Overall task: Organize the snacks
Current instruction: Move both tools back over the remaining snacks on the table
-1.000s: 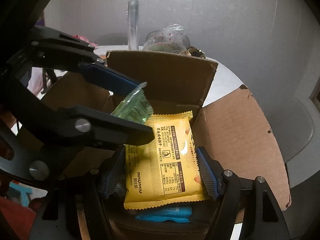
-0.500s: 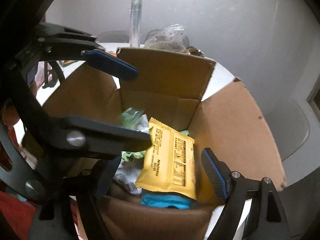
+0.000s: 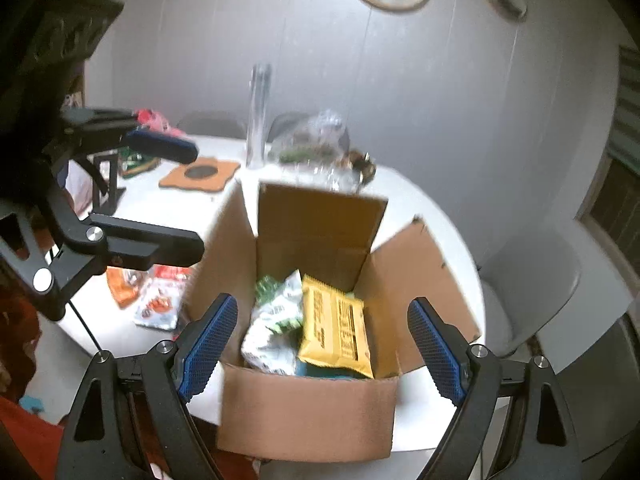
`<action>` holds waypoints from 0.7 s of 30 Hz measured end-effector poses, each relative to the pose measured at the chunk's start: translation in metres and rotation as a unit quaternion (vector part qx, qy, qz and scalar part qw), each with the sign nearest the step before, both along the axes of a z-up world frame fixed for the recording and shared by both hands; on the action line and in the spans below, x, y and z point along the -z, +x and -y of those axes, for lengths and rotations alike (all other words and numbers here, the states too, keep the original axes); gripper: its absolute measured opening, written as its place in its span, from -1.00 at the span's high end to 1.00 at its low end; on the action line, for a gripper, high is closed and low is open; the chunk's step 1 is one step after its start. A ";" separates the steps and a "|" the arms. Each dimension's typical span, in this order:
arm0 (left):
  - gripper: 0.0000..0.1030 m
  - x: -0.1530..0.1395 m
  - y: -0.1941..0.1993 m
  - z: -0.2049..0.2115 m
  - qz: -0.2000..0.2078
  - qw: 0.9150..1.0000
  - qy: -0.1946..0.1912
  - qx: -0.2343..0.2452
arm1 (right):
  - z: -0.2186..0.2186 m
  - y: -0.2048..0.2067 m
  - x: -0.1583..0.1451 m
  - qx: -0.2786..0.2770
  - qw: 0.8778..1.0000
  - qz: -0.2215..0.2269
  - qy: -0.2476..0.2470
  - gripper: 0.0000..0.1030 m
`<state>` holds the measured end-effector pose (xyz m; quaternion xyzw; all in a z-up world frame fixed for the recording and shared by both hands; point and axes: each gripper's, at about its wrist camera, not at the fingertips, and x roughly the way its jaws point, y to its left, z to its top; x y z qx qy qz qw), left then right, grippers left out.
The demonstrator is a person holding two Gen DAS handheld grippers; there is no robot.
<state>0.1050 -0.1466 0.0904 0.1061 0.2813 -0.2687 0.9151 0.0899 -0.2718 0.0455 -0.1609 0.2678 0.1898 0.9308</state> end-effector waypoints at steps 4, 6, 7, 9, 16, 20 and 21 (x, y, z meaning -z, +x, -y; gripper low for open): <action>-0.76 -0.007 -0.016 -0.043 0.010 0.999 -0.027 -0.034 | -0.023 -0.025 -0.020 -0.009 0.999 0.036 0.000 -0.66; -0.76 -0.005 -0.023 -0.065 0.010 0.998 -0.041 -0.051 | -0.038 -0.029 -0.026 -0.029 0.999 0.038 0.009 -0.66; -0.76 -0.003 -0.028 -0.080 0.012 0.997 -0.045 -0.064 | -0.048 -0.033 -0.028 -0.041 0.998 0.040 0.010 -0.66; -0.76 0.005 -0.034 -0.100 0.016 0.995 -0.043 -0.089 | -0.066 -0.040 -0.030 -0.061 0.997 0.042 0.006 -0.66; -0.76 0.063 -0.041 -0.165 -0.022 0.984 -0.055 -0.170 | -0.148 -0.038 0.004 -0.144 0.989 -0.011 -0.007 -0.66; -0.76 0.106 -0.029 -0.180 -0.065 0.977 -0.054 -0.193 | -0.180 -0.022 0.048 -0.163 0.985 -0.063 -0.020 -0.66; -0.76 0.114 -0.025 -0.181 -0.075 0.976 -0.053 -0.197 | -0.184 -0.016 0.061 -0.162 0.984 -0.076 -0.023 -0.66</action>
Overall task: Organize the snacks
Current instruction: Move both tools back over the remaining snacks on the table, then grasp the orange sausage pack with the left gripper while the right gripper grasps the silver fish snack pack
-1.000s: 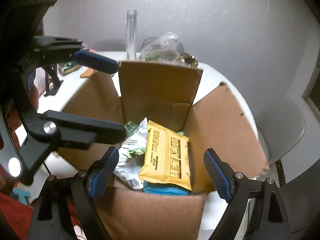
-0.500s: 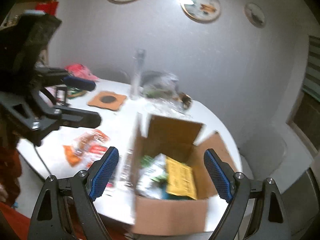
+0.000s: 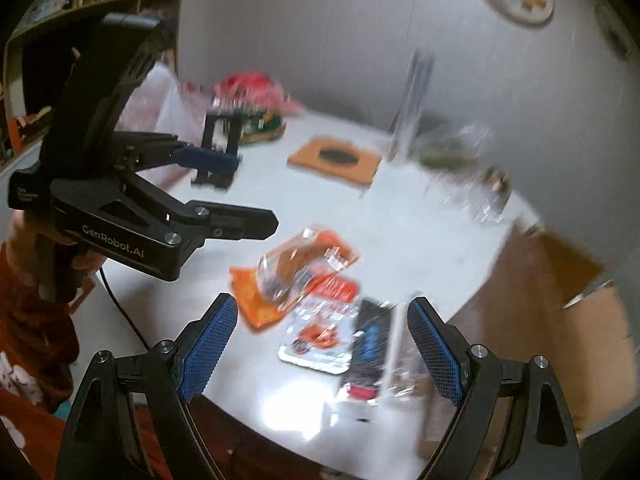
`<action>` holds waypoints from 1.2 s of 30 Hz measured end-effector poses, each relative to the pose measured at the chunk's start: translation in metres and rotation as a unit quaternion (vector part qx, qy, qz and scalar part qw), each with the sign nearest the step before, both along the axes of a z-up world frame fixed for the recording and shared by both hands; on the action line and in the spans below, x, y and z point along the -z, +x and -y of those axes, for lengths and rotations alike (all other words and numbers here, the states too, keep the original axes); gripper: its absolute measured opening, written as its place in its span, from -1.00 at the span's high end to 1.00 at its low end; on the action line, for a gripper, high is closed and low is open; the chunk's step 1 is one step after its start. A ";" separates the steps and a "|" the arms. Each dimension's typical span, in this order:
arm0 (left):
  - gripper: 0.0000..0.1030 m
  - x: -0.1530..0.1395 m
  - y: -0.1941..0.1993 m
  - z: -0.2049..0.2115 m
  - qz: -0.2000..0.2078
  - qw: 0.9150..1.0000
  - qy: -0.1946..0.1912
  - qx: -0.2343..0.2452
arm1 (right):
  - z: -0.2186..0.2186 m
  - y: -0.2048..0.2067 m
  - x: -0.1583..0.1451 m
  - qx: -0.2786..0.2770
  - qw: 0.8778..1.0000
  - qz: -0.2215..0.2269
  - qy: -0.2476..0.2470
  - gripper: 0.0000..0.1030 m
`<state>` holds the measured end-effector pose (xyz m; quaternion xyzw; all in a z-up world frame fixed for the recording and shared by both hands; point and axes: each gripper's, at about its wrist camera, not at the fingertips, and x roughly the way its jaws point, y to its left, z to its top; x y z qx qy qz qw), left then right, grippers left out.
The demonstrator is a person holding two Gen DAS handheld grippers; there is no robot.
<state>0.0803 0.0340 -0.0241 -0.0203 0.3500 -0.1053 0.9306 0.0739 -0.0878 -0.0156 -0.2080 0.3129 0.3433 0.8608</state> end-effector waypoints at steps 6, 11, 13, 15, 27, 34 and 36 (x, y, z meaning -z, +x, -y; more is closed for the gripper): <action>-0.76 0.054 0.022 0.002 -0.058 0.998 0.006 -0.013 | -0.012 0.030 0.064 0.024 0.998 -0.045 -0.019 -0.66; -0.76 0.076 0.041 0.005 -0.086 0.996 0.008 -0.023 | -0.007 0.046 0.083 0.031 0.997 -0.068 -0.012 -0.66; -0.76 0.079 0.046 0.007 -0.091 0.995 0.010 -0.026 | -0.008 0.051 0.088 0.032 0.997 -0.066 -0.014 -0.66; -0.76 0.082 0.051 0.009 -0.093 0.995 0.004 -0.027 | -0.010 0.052 0.089 0.029 0.997 -0.063 -0.018 -0.66; -0.24 0.089 0.057 0.010 -0.091 0.995 -0.005 -0.033 | -0.006 0.053 0.089 0.013 0.997 -0.068 -0.014 -0.66; -0.17 0.090 0.049 -0.001 -0.083 0.996 -0.019 -0.039 | -0.013 0.054 0.098 0.007 0.996 -0.088 -0.008 -0.65; -0.17 0.089 0.045 -0.006 -0.079 0.996 -0.019 -0.045 | -0.016 0.055 0.100 0.007 0.996 -0.089 -0.007 -0.65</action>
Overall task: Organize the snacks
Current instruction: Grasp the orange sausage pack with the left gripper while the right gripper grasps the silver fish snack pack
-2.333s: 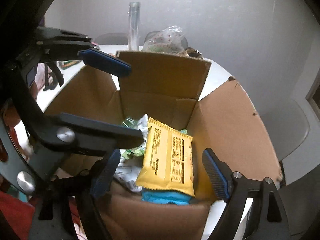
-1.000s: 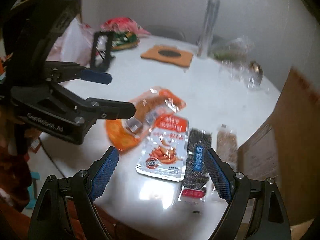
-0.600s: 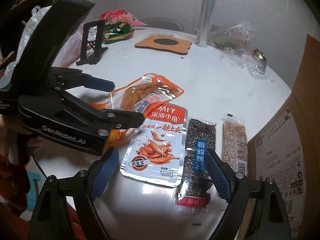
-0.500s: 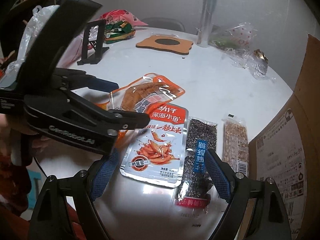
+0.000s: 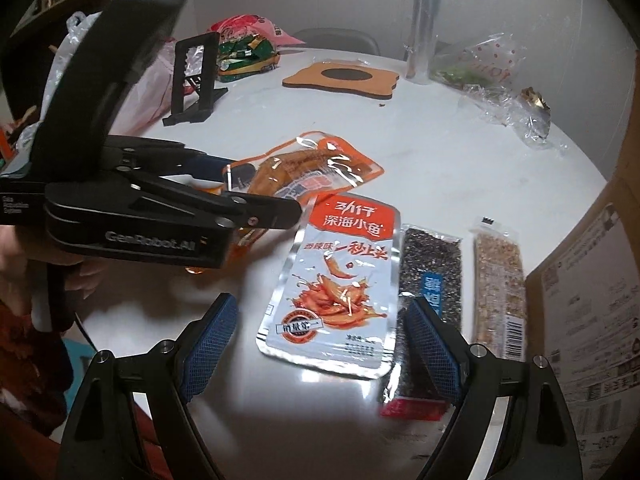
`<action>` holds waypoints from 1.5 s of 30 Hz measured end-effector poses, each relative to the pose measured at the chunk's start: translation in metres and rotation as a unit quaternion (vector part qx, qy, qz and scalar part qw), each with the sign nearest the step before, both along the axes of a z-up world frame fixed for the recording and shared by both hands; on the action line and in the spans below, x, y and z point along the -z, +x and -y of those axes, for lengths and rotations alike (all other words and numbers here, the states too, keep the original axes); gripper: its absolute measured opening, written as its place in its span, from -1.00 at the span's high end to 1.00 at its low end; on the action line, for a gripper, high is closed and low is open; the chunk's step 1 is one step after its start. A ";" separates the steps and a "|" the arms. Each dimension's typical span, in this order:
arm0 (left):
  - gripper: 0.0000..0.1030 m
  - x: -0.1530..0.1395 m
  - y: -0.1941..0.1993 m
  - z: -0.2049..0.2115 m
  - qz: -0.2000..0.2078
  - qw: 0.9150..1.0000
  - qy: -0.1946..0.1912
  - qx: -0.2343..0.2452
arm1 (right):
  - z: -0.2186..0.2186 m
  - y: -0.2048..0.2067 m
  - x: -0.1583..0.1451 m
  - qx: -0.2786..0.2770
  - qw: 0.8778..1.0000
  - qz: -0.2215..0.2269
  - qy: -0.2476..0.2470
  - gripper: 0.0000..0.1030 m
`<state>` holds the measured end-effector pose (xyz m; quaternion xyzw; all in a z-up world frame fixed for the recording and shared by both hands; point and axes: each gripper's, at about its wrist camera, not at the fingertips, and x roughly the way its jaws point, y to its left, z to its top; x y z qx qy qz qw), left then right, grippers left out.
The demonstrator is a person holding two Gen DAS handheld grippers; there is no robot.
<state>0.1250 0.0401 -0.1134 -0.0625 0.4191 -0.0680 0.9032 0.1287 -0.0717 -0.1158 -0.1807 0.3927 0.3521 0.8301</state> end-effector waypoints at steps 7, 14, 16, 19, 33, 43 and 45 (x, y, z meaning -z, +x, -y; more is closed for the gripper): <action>-0.17 -0.001 -0.009 -0.018 0.014 1.000 -0.009 -0.018 | -0.012 0.006 0.006 0.018 1.000 0.019 -0.010 -0.48; -0.17 -0.002 -0.015 -0.025 0.024 0.999 -0.018 -0.023 | -0.020 0.010 0.007 0.025 1.000 0.013 -0.004 -0.16; -0.17 -0.002 -0.016 -0.027 0.025 0.999 -0.021 -0.023 | -0.024 0.009 0.008 0.014 1.000 0.009 0.000 -0.17; -0.17 -0.002 -0.017 -0.029 0.025 0.999 -0.023 -0.024 | -0.028 0.003 0.008 -0.011 1.000 0.006 0.002 -0.17; -0.17 -0.003 -0.019 -0.036 0.032 0.998 -0.029 -0.034 | -0.027 0.010 0.006 0.016 1.000 0.007 0.018 -0.52; -0.17 0.000 -0.018 -0.038 0.030 0.998 -0.035 -0.035 | -0.041 0.019 0.010 0.019 1.000 0.011 0.004 -0.46; -0.17 0.000 -0.018 -0.039 0.029 0.998 -0.037 -0.034 | -0.040 0.021 0.009 0.024 1.000 0.012 0.006 -0.28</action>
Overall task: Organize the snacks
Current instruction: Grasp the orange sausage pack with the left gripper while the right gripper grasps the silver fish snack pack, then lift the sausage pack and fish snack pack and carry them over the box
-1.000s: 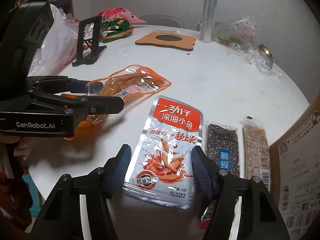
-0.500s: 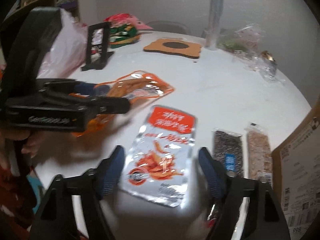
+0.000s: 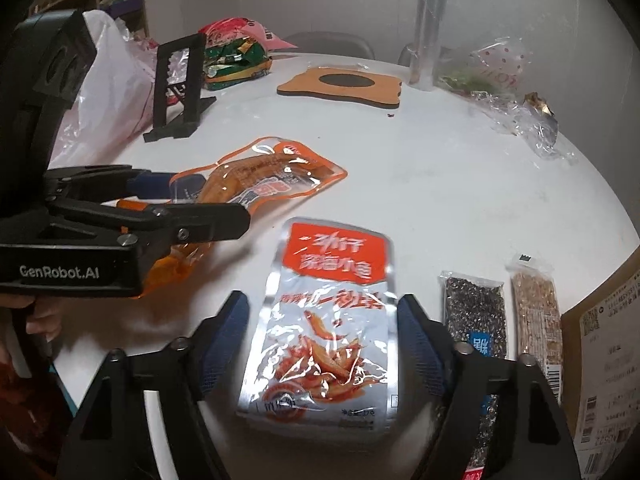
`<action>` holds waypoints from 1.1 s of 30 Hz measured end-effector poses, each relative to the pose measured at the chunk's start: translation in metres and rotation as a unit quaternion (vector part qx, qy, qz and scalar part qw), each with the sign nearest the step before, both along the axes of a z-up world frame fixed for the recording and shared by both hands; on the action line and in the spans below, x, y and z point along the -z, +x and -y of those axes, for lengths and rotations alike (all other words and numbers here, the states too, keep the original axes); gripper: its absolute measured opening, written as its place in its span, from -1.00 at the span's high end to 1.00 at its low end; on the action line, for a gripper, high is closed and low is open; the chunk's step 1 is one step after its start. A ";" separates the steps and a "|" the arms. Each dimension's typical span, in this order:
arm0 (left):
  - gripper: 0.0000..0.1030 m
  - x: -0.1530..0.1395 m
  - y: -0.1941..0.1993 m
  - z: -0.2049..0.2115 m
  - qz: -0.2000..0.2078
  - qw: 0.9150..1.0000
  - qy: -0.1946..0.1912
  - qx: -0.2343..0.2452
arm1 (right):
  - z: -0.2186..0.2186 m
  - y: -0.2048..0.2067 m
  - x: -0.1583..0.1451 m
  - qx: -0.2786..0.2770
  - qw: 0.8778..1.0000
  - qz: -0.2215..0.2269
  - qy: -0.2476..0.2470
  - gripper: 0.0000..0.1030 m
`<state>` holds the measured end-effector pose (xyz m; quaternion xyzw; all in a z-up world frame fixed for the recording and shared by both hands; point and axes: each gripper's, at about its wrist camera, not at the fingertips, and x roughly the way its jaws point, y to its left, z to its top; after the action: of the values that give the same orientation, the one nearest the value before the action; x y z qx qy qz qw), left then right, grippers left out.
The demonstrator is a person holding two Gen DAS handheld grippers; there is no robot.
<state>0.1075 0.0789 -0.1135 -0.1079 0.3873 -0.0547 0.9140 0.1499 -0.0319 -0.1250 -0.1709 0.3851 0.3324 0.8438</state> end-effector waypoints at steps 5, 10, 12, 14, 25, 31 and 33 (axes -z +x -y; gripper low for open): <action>-0.16 -0.003 0.000 0.000 0.005 1.000 0.002 0.001 | -0.001 0.000 -0.001 0.000 1.000 0.004 -0.009 -0.27; -0.15 -0.017 -0.007 0.000 0.023 1.000 0.003 -0.003 | 0.005 -0.007 -0.011 -0.008 1.000 0.007 0.002 -0.27; -0.15 -0.024 -0.010 0.000 0.031 0.999 0.004 -0.004 | 0.009 -0.011 -0.018 -0.010 1.000 0.013 0.008 -0.27; -0.15 -0.035 -0.013 0.002 0.043 0.999 0.007 -0.005 | 0.014 -0.016 -0.029 -0.014 1.000 0.024 0.013 -0.27; -0.15 -0.134 -0.035 0.037 0.142 0.989 0.009 0.028 | 0.064 -0.055 -0.123 -0.039 0.991 0.100 0.073 -0.27; -0.15 -0.189 -0.032 0.086 0.192 0.977 0.009 0.088 | 0.114 -0.074 -0.173 -0.013 0.982 0.165 0.091 -0.27; -0.15 -0.200 -0.026 0.103 0.199 0.973 0.005 0.117 | 0.136 -0.076 -0.184 0.006 0.979 0.177 0.098 -0.27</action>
<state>0.0814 -0.0244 0.0869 -0.0447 0.2073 -0.1796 0.9606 0.0742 -0.1683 0.0585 -0.1409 0.1958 0.3278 0.9134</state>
